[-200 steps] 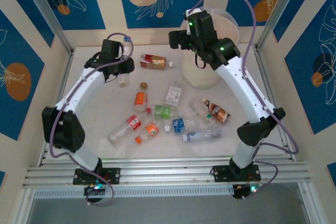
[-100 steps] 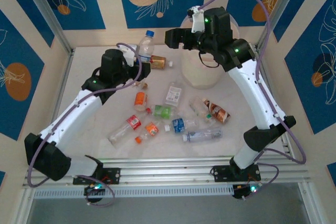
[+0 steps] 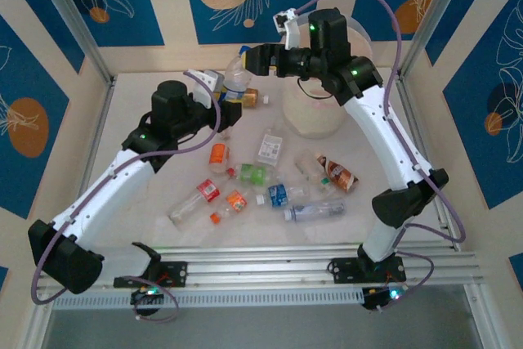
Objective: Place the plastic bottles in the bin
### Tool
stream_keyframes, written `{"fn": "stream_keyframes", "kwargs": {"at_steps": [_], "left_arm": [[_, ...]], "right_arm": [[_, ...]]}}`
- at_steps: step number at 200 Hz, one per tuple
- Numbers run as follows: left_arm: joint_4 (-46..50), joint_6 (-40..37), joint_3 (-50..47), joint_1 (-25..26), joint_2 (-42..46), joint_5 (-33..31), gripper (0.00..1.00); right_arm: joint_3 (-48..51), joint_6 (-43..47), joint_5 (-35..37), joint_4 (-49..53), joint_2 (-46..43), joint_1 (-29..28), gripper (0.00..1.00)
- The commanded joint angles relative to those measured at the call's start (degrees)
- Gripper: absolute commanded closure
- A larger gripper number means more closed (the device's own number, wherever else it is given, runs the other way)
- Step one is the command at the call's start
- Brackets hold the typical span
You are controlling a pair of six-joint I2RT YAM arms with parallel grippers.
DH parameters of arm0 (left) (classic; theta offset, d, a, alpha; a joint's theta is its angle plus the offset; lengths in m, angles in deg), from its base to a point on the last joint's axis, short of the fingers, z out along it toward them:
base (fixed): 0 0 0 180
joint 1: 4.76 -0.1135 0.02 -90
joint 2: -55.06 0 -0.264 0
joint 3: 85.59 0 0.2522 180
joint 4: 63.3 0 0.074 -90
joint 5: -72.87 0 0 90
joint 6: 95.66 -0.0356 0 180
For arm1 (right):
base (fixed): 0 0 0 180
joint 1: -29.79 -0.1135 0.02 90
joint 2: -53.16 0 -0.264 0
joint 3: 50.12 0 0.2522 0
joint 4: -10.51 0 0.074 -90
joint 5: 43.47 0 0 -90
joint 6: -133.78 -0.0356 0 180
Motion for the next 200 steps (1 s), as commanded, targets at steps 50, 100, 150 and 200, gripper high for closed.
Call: {"fn": "stream_keyframes", "kwargs": {"at_steps": [50,100,150,200], "left_arm": [[-1.9,-1.6,-0.1,1.2,1.4,2.1,0.43],[-2.2,-0.9,0.2,1.2,1.1,1.3,0.38],[-1.6,0.1,1.2,1.2,2.8,0.3,0.0],[0.2,1.8,2.1,1.2,5.1,-3.6,0.0]], "right_arm": [[-4.5,0.3,-2.5,-1.4,3.5,-1.2,0.47],[-4.6,1.3,-0.8,0.1,3.2,-1.2,0.78],[-7.1,4.6,6.0,2.8,1.3,-1.1,0.93],[-9.6,10.7,19.2,4.0,-2.7,-1.4,0.94]]}}
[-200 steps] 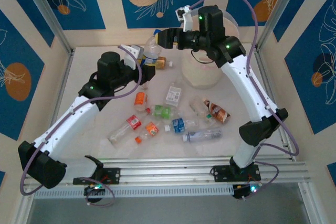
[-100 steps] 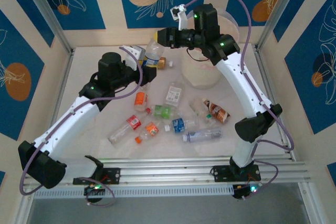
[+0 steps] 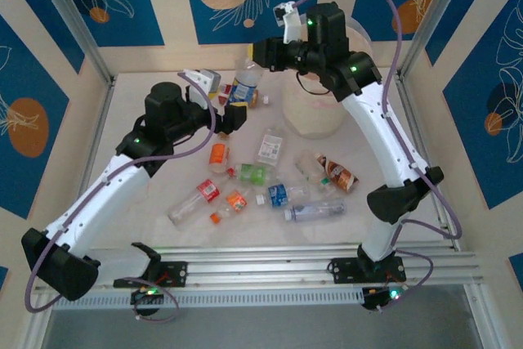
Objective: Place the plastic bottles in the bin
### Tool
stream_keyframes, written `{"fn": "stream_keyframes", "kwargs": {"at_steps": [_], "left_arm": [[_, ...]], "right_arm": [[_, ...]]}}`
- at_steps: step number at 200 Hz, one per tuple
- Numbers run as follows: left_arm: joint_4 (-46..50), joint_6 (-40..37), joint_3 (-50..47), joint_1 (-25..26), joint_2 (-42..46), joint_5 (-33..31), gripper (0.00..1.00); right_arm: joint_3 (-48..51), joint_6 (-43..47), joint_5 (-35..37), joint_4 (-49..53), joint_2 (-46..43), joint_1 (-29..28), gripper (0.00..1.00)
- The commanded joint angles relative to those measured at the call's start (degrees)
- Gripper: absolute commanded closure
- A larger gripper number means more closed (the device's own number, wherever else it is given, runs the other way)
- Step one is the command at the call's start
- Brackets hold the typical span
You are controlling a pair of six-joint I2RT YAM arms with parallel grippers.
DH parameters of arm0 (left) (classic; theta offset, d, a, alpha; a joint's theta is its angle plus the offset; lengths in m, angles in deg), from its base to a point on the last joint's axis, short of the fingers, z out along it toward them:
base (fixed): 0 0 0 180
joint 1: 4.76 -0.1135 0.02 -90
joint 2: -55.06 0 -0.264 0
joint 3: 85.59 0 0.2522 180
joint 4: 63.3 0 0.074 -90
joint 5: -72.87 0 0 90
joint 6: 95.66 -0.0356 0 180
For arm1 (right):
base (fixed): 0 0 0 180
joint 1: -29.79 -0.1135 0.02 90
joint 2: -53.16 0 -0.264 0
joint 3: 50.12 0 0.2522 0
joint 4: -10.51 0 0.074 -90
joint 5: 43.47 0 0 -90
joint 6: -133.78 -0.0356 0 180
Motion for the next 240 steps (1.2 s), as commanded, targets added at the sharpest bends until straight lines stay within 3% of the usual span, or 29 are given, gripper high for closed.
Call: {"fn": "stream_keyframes", "kwargs": {"at_steps": [1,53,81,106,152,188,240], "left_arm": [[0.2,1.3,2.0,0.7,2.0,-2.7,0.0],[1.5,2.0,1.6,0.7,2.5,-6.0,0.01],[1.5,2.4,1.3,0.7,2.5,-6.5,0.01],[1.9,2.2,0.9,0.7,2.7,-7.3,0.01],[2.6,1.3,0.2,0.7,3.8,-8.8,0.01],[3.0,0.9,-0.5,0.7,3.8,-9.9,0.0],[3.4,0.5,-0.8,0.7,3.3,-10.6,0.0]], "right_arm": [[-3.3,4.8,9.1,0.9,-4.4,-0.6,0.94],[-6.3,16.0,28.4,-1.0,-7.7,-0.9,0.94],[-6.1,24.6,40.7,-4.7,-6.8,-1.0,0.94],[-5.7,30.9,47.5,-9.4,-5.0,-1.0,0.95],[-9.1,37.7,51.5,-13.3,1.7,0.5,0.94],[-13.9,36.4,50.4,-9.8,6.9,3.0,0.93],[-13.2,35.3,52.3,-7.7,10.0,3.7,0.86]]}}
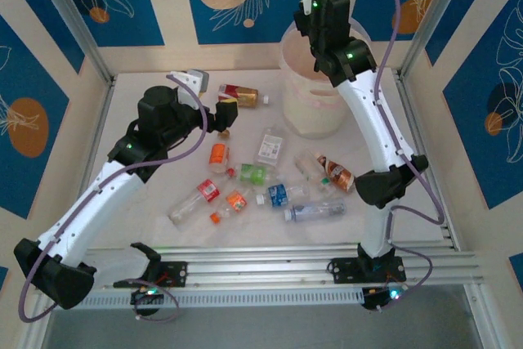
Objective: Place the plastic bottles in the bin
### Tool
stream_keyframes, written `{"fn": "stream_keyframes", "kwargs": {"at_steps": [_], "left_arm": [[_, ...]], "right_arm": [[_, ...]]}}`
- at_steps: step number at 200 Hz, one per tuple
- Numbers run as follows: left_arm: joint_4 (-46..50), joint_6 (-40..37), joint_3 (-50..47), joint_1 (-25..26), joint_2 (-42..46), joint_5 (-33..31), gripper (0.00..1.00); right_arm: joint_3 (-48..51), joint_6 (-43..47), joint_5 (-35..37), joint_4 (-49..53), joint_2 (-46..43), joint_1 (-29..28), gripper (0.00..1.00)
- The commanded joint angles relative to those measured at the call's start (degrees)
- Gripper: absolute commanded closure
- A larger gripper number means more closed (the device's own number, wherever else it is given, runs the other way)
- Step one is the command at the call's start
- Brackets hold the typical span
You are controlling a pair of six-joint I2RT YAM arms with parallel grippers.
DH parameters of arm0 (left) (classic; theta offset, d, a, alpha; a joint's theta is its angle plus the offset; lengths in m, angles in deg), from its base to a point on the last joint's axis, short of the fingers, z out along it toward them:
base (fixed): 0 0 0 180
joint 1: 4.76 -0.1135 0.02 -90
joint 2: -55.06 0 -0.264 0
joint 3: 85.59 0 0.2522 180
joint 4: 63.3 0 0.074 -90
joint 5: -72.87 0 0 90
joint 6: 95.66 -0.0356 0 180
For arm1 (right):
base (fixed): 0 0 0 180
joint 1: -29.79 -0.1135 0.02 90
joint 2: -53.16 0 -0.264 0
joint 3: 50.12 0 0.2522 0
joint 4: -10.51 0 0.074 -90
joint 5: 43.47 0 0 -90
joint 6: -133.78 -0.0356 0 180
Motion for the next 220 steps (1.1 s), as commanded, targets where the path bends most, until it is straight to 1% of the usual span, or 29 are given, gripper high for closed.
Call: {"fn": "stream_keyframes", "kwargs": {"at_steps": [1,50,60,66,81,89,127,148,191,220], "left_arm": [[0.2,-0.9,-0.2,0.6,0.5,-1.3,0.01],[0.6,-0.8,0.1,0.6,-0.4,-2.0,0.0],[0.7,-0.8,0.2,0.6,-0.6,-2.0,0.0],[0.7,-0.8,0.3,0.6,-0.7,-1.9,0.0],[0.7,-0.7,0.3,0.6,-1.0,-1.9,0.0],[0.7,-0.8,0.4,0.6,-1.1,-2.0,0.0],[0.7,-0.3,0.9,0.6,-1.8,-2.2,0.0],[0.7,-0.2,1.0,0.6,-2.0,-2.3,0.0],[1.4,-0.5,1.2,0.6,-1.9,-3.1,0.01],[1.9,-0.6,1.3,0.6,-1.9,-3.7,0.0]], "right_arm": [[-1.6,-0.1,2.7,0.6,0.4,0.5,0.86],[-1.3,-5.9,4.4,6.9,1.3,2.1,0.84],[-1.1,-7.2,4.4,8.3,1.3,2.6,0.92],[-1.0,-7.7,4.6,9.2,1.4,2.7,0.92],[-0.7,-8.0,5.5,10.2,1.2,2.8,0.84],[-0.8,-7.9,6.1,10.6,1.1,2.6,0.82],[-0.2,-7.2,9.1,12.0,0.7,1.5,0.81],[1.0,-5.6,11.1,11.0,0.5,0.5,0.81],[2.3,-5.3,13.5,12.1,0.3,-0.6,0.65],[5.0,-7.0,14.4,13.2,-1.0,-1.2,0.58]]}}
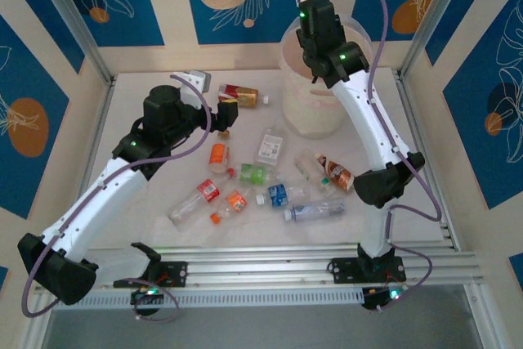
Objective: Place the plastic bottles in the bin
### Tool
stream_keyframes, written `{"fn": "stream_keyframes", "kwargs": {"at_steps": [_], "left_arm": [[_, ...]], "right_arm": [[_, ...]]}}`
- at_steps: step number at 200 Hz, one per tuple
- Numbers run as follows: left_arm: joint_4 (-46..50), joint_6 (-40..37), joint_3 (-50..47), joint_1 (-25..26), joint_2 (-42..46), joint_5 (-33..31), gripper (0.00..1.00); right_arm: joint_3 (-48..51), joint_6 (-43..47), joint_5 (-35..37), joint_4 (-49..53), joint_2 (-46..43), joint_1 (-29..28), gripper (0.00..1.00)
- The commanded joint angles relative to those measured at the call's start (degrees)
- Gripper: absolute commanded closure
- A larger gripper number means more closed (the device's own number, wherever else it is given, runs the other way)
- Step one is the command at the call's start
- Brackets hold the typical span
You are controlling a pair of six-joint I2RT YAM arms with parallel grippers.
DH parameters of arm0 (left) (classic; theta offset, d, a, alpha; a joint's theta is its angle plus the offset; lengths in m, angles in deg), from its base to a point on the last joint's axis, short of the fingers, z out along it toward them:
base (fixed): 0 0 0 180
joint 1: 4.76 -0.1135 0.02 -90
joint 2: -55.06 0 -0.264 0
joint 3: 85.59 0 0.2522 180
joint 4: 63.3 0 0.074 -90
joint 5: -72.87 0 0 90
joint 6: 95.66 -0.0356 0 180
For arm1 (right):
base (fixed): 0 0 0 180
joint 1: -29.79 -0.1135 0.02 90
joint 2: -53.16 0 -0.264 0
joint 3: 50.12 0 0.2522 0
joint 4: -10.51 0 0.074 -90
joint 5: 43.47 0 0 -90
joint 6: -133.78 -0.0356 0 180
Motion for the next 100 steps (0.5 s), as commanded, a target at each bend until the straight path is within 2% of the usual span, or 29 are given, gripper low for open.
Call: {"fn": "stream_keyframes", "kwargs": {"at_steps": [1,55,100], "left_arm": [[1.0,-0.6,1.4,0.6,-0.3,-1.3,0.0],[1.5,-0.8,2.0,0.6,-0.7,-2.9,0.0],[3.4,-0.5,3.9,0.3,-2.4,-6.5,0.01]], "right_arm": [[2.1,-1.1,2.7,0.9,-1.4,-0.5,0.57],[4.4,-2.6,0.9,0.3,-2.7,-0.5,0.24],[2.2,-4.0,-1.3,1.7,-2.8,-0.8,0.12]]}}
